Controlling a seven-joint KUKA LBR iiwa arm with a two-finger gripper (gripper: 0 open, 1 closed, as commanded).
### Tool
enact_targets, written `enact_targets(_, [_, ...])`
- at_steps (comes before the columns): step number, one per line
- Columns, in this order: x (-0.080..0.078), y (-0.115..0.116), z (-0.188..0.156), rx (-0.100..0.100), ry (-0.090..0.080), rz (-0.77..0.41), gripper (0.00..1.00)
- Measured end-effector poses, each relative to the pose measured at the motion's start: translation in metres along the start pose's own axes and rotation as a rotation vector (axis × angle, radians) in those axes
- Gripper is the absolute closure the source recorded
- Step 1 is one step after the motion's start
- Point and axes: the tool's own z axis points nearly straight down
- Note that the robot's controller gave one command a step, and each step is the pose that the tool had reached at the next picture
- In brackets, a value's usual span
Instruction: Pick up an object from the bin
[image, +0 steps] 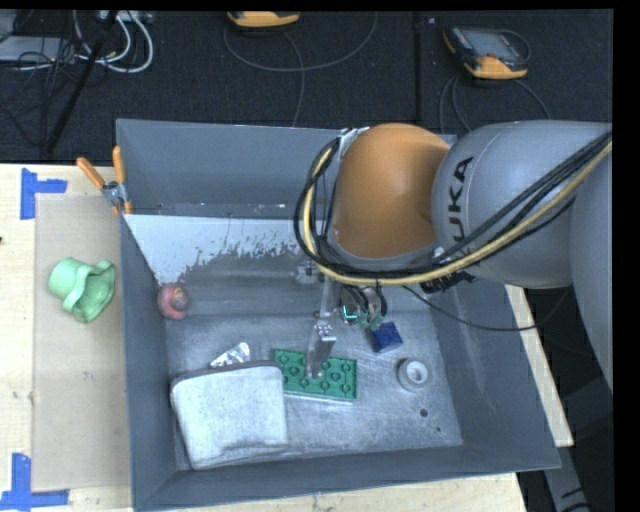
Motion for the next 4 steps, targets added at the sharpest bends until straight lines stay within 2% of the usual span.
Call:
enact_targets(1, [0.028,-0.034,0.111,-0.003,-0.013,0.063,0.0])
enact_targets(2, [0.039,-0.037,0.081,-0.002,-0.009,0.186,0.0])
enact_targets(3, [0.051,-0.035,0.082,-0.001,-0.004,0.306,0.0])
enact_targets(4, [0.04,-0.041,0.109,-0.004,-0.011,0.44,0.0])
